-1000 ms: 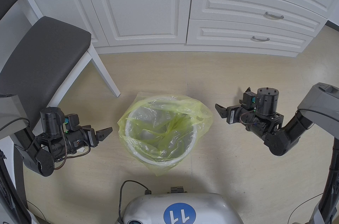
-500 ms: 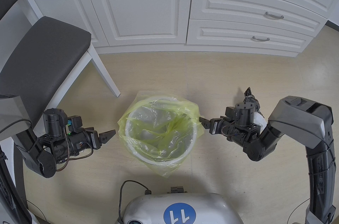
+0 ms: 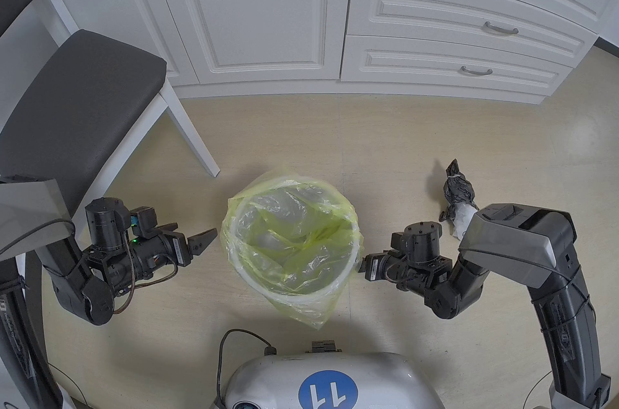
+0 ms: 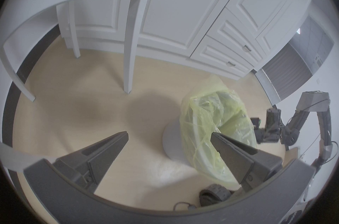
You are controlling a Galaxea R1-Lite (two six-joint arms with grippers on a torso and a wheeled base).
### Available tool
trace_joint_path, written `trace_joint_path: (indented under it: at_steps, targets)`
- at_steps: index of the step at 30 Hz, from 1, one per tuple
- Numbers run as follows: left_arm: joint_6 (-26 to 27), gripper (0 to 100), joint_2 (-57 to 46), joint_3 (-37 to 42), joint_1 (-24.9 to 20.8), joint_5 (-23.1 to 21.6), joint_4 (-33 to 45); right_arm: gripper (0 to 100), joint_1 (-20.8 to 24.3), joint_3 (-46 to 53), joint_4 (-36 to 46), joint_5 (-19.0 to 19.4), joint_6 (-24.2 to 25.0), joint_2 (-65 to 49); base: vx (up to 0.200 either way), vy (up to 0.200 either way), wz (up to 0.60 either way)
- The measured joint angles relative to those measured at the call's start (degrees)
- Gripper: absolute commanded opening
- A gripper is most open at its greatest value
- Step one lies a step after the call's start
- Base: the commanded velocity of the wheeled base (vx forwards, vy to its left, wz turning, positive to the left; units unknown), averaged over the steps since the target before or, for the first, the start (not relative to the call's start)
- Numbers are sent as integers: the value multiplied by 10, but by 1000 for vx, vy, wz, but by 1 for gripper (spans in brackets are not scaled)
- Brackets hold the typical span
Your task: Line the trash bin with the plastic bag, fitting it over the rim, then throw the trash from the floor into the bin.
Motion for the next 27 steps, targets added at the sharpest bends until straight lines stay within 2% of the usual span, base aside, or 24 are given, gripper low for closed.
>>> trace_joint_path:
  at_steps: [5,11,18,23,27]
  targets:
    - [8,100,22,4,1,-1,-91,100,21,63,-5,39,-1,-21,0,0,0]
    - [39,100,34,22,-6,-2,-125,100,49,153,-9,96,-21,-65,0,0,0]
    - [62,100,37,50,-17,3,-134,100,59,213,-7,109,-124,-103,0,0,0]
    - [72,100,28,70,-17,15,-135,100,32,250,0,108,-250,-141,0,0,0]
    - [77,100,14,87,-13,21,-136,100,0,271,21,111,-285,-192,0,0,0]
